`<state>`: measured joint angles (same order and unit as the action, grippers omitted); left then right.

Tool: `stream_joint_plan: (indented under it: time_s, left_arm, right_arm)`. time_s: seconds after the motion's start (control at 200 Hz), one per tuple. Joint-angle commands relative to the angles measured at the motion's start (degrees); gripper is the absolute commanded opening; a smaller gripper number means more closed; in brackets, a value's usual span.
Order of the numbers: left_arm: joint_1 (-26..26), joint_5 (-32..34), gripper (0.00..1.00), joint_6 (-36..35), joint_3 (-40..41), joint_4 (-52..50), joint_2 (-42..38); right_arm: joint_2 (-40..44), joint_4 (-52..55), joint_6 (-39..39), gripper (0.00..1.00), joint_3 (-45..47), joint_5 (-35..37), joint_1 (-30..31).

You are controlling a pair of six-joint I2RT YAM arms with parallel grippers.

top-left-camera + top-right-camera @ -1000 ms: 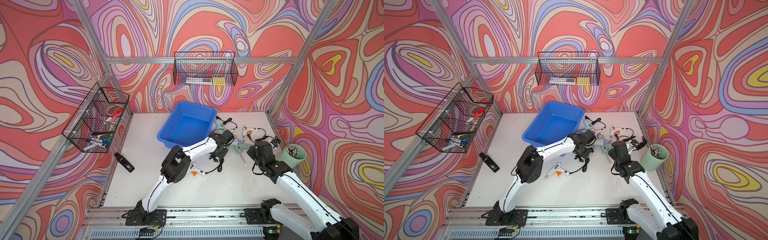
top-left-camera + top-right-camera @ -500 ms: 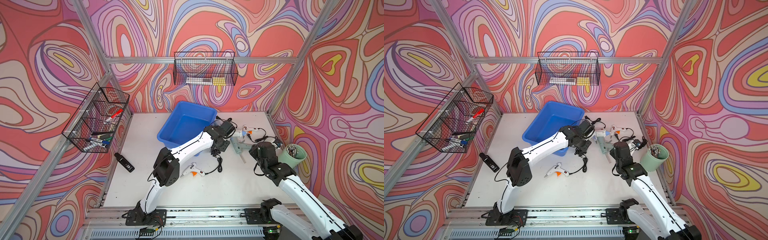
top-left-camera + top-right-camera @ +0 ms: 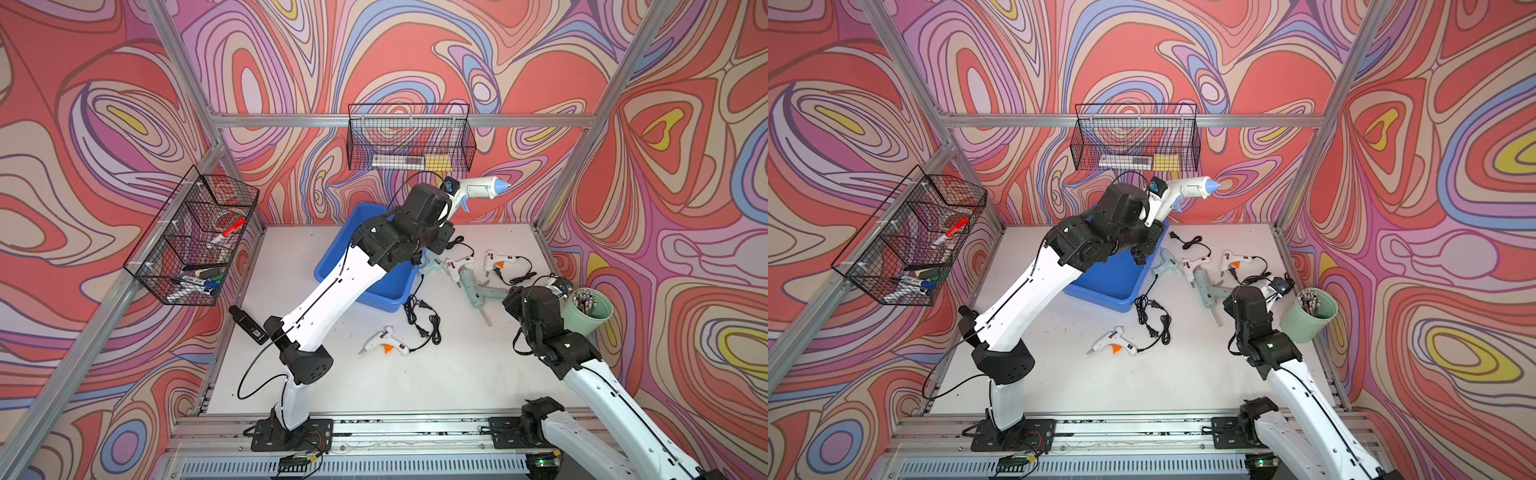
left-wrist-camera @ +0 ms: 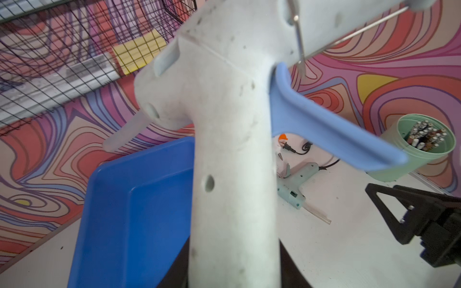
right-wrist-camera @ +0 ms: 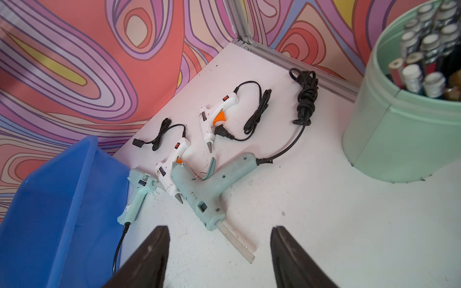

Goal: Put the hot melt glue gun into the storage box
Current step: Pick up the hot melt adhesive gun from the center of the board, then place the hot melt adhesive gun in the storage box.

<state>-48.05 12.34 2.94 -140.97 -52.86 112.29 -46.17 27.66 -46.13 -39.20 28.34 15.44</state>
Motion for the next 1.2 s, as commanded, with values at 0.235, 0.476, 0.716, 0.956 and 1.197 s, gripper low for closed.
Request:
stream_joint_plan:
  time_s: [0.235, 0.476, 0.716, 0.956, 1.197]
  left_arm:
    - [7.5, 3.1, 0.00, -5.2, -3.2, 0.3, -4.3]
    - [10.9, 4.6, 0.00, -8.3, -3.1, 1.1, -4.3]
    - [13.7, 3.4, 0.00, -12.3, 9.3, 8.6, -7.7]
    - [17.7, -0.6, 0.00, -12.4, 26.7, 16.5, -13.1]
    - [20.9, -3.1, 0.00, -11.3, 41.1, 23.2, -16.0]
  right_arm:
    - [1.2, 2.8, 1.6, 0.68, -1.2, 2.7, 0.0]
    - [1.4, 1.2, 1.2, 0.69, -0.6, 2.0, 0.0]
    - [2.5, 1.1, 0.9, 0.69, 0.2, 2.0, 0.0]
    - [2.7, 0.9, 0.7, 0.69, 0.2, 2.6, 0.0]
    - [2.7, 1.0, 0.7, 0.69, 0.2, 2.8, 0.0]
